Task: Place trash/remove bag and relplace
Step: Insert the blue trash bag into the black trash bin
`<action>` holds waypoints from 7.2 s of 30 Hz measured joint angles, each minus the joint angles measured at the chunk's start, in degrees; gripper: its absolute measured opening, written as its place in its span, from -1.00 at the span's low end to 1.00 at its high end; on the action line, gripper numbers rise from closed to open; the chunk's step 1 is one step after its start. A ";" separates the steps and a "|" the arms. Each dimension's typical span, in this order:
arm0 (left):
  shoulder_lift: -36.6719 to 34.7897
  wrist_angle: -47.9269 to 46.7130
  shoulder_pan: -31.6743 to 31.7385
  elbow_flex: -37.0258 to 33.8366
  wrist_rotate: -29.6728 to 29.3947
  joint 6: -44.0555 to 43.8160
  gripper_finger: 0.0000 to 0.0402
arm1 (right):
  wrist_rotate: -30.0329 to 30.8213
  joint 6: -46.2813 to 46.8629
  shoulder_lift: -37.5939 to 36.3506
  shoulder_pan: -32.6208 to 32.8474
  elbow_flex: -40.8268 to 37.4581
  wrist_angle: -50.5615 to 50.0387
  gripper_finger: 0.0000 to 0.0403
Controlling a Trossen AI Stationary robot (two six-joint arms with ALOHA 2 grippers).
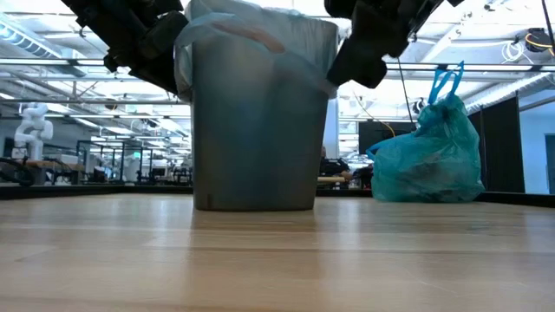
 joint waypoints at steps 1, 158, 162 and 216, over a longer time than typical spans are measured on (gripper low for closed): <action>0.00 0.00 0.00 0.00 0.15 0.00 -1.00 | -1.15 0.03 -0.48 0.00 0.00 -0.02 -0.51; -11.56 54.17 18.42 -26.71 16.39 19.91 -1.00 | 21.25 -8.61 -27.15 8.26 -30.03 35.14 -1.00; -11.55 54.60 18.80 -26.69 17.31 19.91 -1.00 | 24.71 -12.45 -22.73 10.41 -30.14 40.33 -1.00; -3.29 64.50 18.02 -26.62 16.90 24.26 -1.00 | 40.67 -16.68 12.51 14.17 -1.44 25.54 -1.00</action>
